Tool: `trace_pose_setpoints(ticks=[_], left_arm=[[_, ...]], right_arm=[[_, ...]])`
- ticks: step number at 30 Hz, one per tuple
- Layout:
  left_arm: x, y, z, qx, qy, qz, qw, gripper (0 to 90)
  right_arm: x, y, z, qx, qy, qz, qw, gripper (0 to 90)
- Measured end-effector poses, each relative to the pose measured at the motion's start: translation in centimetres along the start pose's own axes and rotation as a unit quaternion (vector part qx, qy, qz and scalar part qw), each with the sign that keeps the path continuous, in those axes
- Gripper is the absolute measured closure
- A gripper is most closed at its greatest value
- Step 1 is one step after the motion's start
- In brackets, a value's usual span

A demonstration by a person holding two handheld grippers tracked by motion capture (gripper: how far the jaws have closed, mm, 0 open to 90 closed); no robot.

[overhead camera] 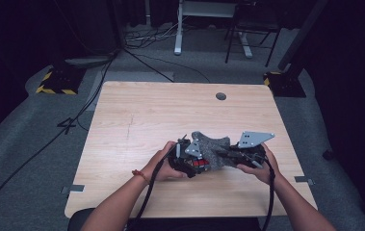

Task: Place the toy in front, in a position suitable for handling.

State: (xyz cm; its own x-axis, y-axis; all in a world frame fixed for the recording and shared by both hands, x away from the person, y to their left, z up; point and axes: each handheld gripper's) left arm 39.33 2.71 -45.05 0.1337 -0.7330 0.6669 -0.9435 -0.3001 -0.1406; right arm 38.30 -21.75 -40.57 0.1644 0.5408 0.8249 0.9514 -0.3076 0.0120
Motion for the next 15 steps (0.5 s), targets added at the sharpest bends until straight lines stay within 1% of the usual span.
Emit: trace_pose_setpoints(ticks=[2, 4, 6, 9, 10, 12, 13, 14, 15], left_arm=[[0.1, 0.0, 0.1, -0.004, 0.002, -0.002, 1.0, 33.9], [0.2, 0.2, 0.2, 0.002, -0.002, 0.005, 1.0, 33.9], [0.2, 0.3, 0.4, -0.002, -0.003, 0.0, 1.0, 33.9], [0.3, 0.5, 0.6, -0.003, -0.01, 0.002, 0.9999, 33.9], [0.3, 0.5, 0.6, -0.003, -0.01, 0.002, 0.9999, 33.9], [0.2, 0.5, 0.8, 0.002, -0.009, -0.003, 1.0, 33.9], [0.2, 0.4, 0.8, 0.0, -0.008, -0.008, 0.9999, 33.9], [0.2, 0.4, 0.8, 0.0, -0.008, -0.008, 0.9999, 33.9], [0.2, 0.3, 0.8, 0.0, -0.01, -0.009, 0.9999, 33.9]], right_arm=[[0.2, -0.3, 0.4, 0.007, -0.001, -0.003, 1.0, 81.0], [0.4, -0.6, 0.7, 0.01, -0.008, -0.007, 0.9999, 81.0], [0.5, -0.9, 1.0, 0.013, -0.015, -0.011, 0.9997, 81.0], [0.6, -1.4, 1.5, 0.009, -0.029, -0.024, 0.9993, 80.9], [0.7, -1.5, 1.7, 0.009, -0.031, -0.024, 0.9992, 80.9], [0.8, -1.6, 1.9, 0.005, -0.036, -0.028, 0.999, 80.9], [0.9, -1.6, 2.0, 0.001, -0.038, -0.03, 0.9988, 80.9], [0.9, -1.6, 2.0, 0.001, -0.038, -0.03, 0.9988, 80.9], [1.1, -1.6, 2.1, -0.002, -0.045, -0.032, 0.9985, 80.8]])
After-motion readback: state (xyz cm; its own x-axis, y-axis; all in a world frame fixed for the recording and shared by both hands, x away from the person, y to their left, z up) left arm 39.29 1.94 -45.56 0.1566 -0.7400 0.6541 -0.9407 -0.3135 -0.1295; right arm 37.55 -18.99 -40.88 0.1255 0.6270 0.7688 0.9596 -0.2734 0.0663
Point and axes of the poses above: each handheld gripper's, and its own axes: z roughly forward along the jaws, x roughly out of its top, y roughly to its right, and after that the axes turned 7 degrees about x, right-handed
